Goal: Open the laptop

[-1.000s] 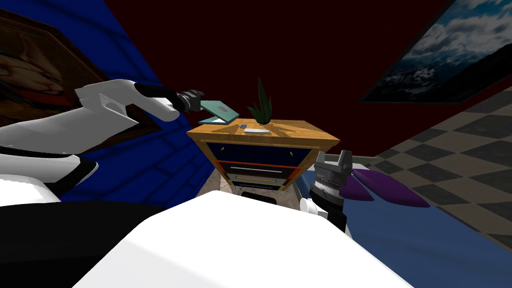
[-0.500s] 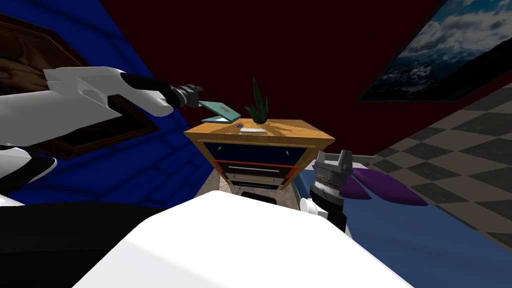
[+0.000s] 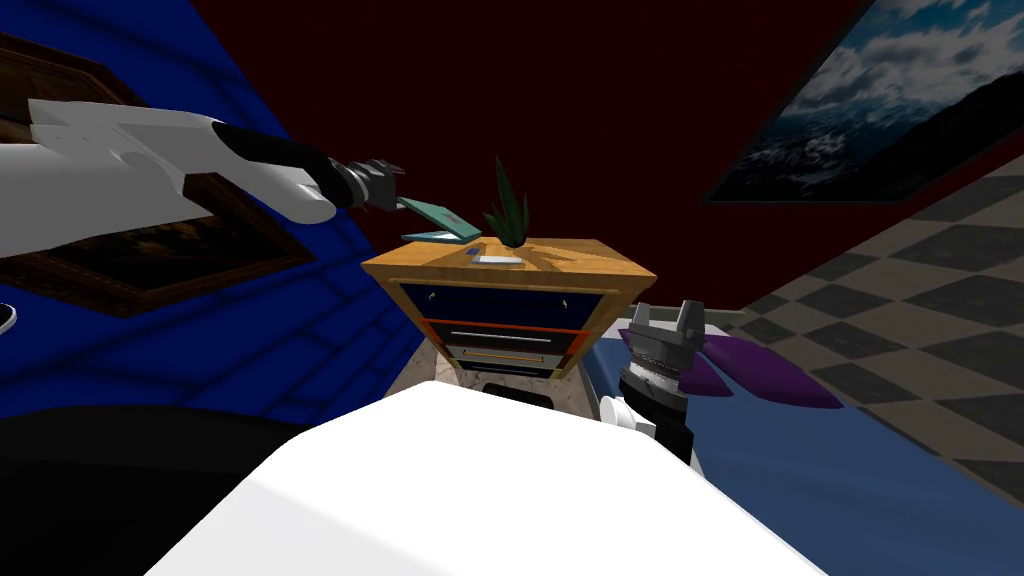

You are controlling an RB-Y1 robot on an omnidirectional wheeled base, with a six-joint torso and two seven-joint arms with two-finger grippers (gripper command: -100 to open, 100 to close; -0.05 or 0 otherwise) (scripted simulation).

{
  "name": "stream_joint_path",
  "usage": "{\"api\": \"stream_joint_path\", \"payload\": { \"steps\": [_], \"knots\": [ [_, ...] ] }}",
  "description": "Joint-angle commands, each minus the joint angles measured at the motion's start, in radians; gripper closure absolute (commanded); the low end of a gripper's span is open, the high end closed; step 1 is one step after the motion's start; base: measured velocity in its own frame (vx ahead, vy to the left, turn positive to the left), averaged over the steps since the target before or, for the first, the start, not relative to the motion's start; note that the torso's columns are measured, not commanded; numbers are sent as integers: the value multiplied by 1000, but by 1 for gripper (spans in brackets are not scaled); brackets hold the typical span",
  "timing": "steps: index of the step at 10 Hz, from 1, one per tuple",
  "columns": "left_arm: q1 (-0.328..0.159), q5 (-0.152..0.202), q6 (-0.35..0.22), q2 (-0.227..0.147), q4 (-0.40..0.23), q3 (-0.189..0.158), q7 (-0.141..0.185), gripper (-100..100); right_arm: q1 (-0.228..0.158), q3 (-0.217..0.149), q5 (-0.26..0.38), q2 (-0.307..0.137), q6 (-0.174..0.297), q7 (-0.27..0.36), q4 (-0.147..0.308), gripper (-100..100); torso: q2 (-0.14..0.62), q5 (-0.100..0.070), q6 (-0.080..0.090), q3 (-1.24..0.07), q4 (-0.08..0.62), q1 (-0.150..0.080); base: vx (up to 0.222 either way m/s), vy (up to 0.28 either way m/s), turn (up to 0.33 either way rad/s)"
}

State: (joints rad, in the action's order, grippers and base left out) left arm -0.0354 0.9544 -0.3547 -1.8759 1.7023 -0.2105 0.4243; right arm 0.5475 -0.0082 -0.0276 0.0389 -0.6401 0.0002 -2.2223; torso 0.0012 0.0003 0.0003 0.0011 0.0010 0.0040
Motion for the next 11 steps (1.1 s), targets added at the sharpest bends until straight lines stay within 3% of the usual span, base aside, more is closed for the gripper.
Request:
{"api": "stream_joint_path", "payload": {
  "steps": [1,2,3,6,11],
  "knots": [
    [-18,-13,32,-79,-5,39,40,-100,0,0,0,0,0,0,0,0,-1,1,-1,-1,0,0,-2,13,2],
    [-13,-23,37,-75,-6,43,55,-100,0,0,0,0,0,0,0,0,-1,0,0,-1,-1,-2,-1,5,0],
    [-23,-1,27,-118,7,36,82,-100,0,0,0,0,0,0,0,0,-2,0,0,-1,-1,-4,19,39,58],
    [-27,11,20,-137,14,31,91,-100,0,0,0,0,0,0,0,0,-2,0,0,-2,-1,-4,22,35,19],
    [-46,61,-9,-212,41,12,125,-100,0,0,0,0,0,0,0,0,-1,0,0,-1,-1,-4,18,32,28]
  ]
}}
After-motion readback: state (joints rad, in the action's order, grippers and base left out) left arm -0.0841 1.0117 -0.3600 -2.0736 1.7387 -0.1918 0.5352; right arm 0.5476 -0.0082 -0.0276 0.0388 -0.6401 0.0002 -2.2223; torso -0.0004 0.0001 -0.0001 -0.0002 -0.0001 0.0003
